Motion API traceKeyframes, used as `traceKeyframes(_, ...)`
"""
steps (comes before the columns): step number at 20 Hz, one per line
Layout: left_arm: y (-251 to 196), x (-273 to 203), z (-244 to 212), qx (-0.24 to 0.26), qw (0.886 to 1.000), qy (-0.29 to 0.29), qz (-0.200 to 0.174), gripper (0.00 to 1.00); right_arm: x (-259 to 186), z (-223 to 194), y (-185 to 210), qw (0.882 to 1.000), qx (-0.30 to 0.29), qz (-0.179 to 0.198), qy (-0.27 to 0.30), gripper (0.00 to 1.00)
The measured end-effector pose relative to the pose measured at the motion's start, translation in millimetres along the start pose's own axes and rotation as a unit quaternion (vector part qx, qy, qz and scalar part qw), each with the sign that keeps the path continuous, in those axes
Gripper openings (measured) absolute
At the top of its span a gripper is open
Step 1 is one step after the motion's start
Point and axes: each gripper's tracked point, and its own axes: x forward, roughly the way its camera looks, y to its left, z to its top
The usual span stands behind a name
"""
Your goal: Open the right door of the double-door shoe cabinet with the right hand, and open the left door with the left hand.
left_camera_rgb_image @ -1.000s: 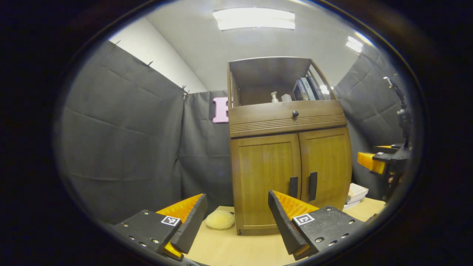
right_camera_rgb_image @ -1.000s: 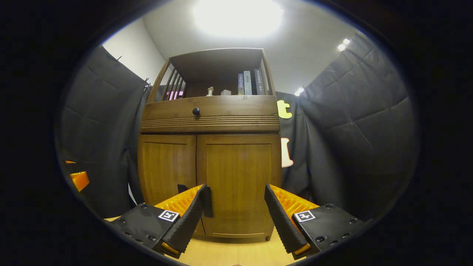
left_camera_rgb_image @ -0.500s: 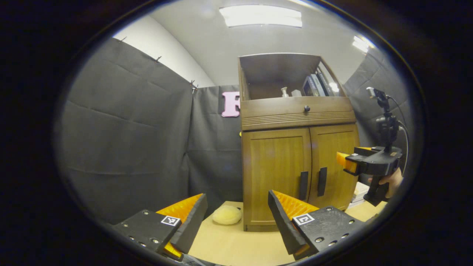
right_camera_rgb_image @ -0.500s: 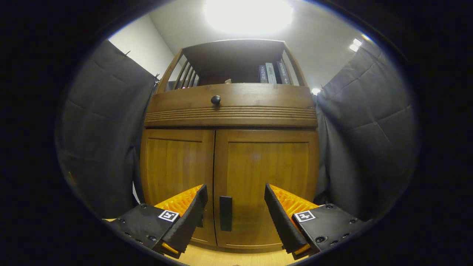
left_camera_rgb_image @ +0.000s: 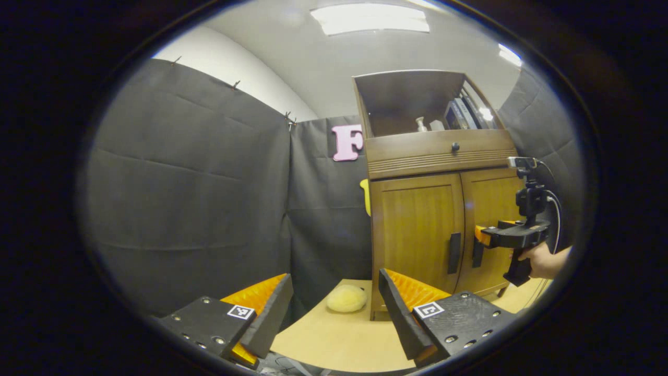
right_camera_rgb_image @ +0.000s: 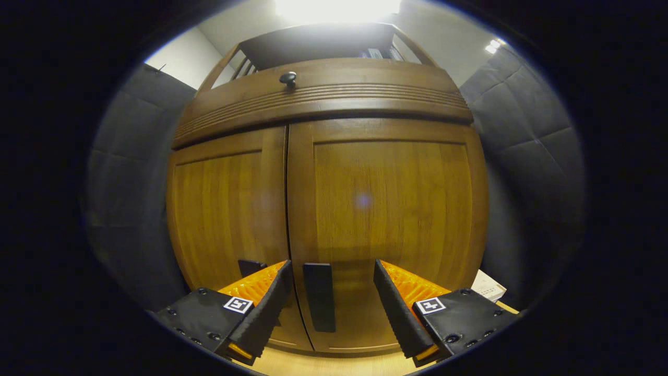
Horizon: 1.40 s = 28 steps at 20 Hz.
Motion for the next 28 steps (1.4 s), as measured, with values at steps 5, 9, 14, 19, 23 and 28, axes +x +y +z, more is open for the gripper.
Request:
traceKeyframes(5, 5.9, -4.9, 3.1, 0.012, 1.0, -0.001, 0.009, 0.95, 21.3, -34.3, 9.9, 0.999, -0.004, 0.01, 0.041, 0.89)
traceKeyframes(9, 5.8, -7.3, 4.6, 0.019, 1.0, -0.002, 0.007, 0.95, 27.5, -38.5, 17.8, 0.999, -0.008, 0.021, 0.045, 0.63)
traceKeyframes(14, -0.6, -14.3, 8.5, 0.02, 1.0, -0.005, 0.002, 0.95, 25.5, -39.0, 20.9, 0.998, 0.009, 0.022, 0.054, 0.2)
traceKeyframes(19, -11.4, -24.4, 15.0, 0.025, 1.0, -0.017, -0.009, 0.95, 1.0, -38.0, 19.1, 0.997, 0.011, 0.052, 0.054, 0.2)
traceKeyframes(23, -37.4, -16.8, 18.2, 0.016, 0.999, -0.019, -0.036, 0.95, -24.1, -37.3, 15.2, 0.996, 0.019, 0.07, 0.056, 0.21)
traceKeyframes(28, -74.0, -4.8, 16.6, 0.006, 0.997, -0.018, -0.077, 0.95, -56.4, -37.7, 4.2, 0.994, 0.023, 0.087, 0.064, 0.17)
